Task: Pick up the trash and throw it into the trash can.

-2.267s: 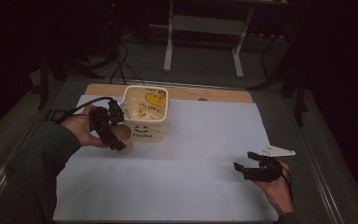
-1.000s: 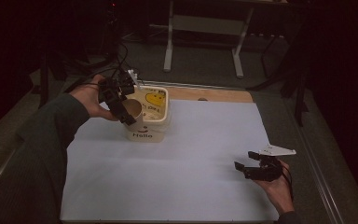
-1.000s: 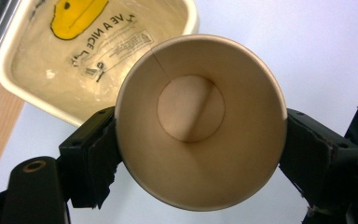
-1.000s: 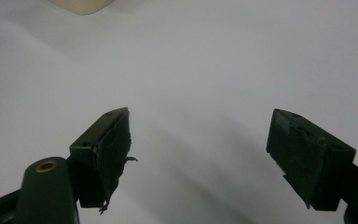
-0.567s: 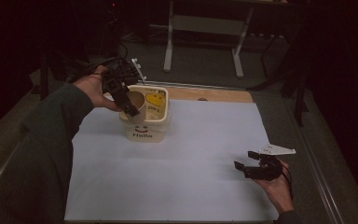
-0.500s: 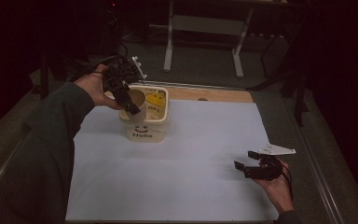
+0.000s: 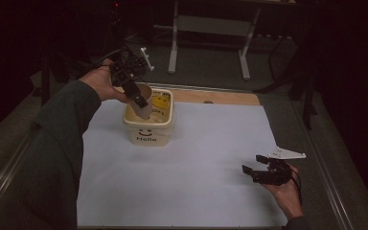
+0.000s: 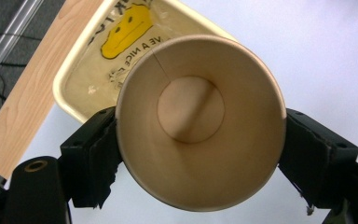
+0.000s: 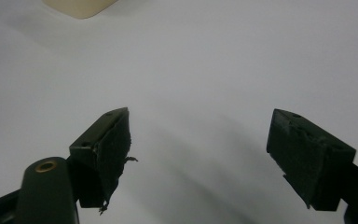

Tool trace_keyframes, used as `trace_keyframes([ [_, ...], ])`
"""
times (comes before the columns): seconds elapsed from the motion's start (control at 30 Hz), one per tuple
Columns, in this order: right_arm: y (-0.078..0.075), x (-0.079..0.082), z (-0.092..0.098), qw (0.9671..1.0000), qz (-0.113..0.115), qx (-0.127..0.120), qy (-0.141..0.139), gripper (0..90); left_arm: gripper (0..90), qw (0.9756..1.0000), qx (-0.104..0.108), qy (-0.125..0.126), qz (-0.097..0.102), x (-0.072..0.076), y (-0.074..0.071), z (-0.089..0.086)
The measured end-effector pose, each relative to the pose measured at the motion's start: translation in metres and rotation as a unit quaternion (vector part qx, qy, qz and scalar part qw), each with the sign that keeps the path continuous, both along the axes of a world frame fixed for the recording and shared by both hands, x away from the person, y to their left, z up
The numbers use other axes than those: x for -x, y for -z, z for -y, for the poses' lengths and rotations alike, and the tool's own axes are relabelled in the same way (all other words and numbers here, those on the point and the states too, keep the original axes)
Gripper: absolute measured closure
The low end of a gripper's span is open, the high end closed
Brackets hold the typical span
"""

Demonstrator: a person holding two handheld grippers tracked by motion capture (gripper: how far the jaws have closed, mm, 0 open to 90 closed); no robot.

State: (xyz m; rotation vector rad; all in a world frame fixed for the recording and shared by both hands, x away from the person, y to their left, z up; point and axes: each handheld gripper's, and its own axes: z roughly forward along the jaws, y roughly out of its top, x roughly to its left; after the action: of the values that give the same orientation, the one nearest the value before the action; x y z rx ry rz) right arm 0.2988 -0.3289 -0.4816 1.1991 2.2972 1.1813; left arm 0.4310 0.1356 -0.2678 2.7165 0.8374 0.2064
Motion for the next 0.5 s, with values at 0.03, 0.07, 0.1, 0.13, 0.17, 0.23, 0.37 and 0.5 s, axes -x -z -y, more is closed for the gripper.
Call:
trace_keyframes([
  [0.03, -0.0001, 0.0000, -0.0001, 1.0000, 0.000, 0.000, 0.000, 21.0, 19.6, 1.0000, -0.001, -0.004, -0.001, -0.0018, 0.0009, 0.0000],
  [0.07, 0.0000, 0.0001, -0.0003, 1.0000, 0.000, 0.001, 0.000, 21.0, 19.6, 1.0000, -0.003, -0.008, -0.004, -0.0034, 0.0020, 0.0002],
  [0.1, 0.0001, 0.0000, -0.0005, 1.0000, 0.000, 0.001, -0.001, 21.0, 19.6, 0.9999, -0.005, -0.009, -0.002, -0.0048, 0.0030, 0.0004],
  [0.13, 0.0001, 0.0000, -0.0006, 1.0000, 0.000, 0.001, -0.001, 21.0, 19.6, 0.9999, -0.006, -0.013, -0.003, -0.0056, 0.0039, 0.0008],
  [0.17, 0.0001, 0.0000, -0.0006, 1.0000, 0.000, 0.001, -0.001, 21.0, 19.6, 0.9999, -0.007, -0.015, -0.004, -0.0066, 0.0046, 0.0010],
  [0.23, 0.0002, -0.0001, -0.0005, 1.0000, 0.000, 0.000, -0.001, 21.0, 19.6, 0.9998, -0.010, -0.017, -0.002, -0.0079, 0.0049, 0.0012],
  [0.37, 0.0001, -0.0001, 0.0000, 1.0000, 0.000, 0.000, -0.001, 21.0, 19.5, 0.9997, -0.003, -0.025, -0.001, -0.0096, 0.0031, 0.0011],
  [0.5, 0.0002, -0.0001, -0.0001, 1.0000, 0.000, 0.000, -0.002, 21.0, 19.5, 0.9995, 0.002, -0.030, 0.000, -0.0096, 0.0018, 0.0006],
])
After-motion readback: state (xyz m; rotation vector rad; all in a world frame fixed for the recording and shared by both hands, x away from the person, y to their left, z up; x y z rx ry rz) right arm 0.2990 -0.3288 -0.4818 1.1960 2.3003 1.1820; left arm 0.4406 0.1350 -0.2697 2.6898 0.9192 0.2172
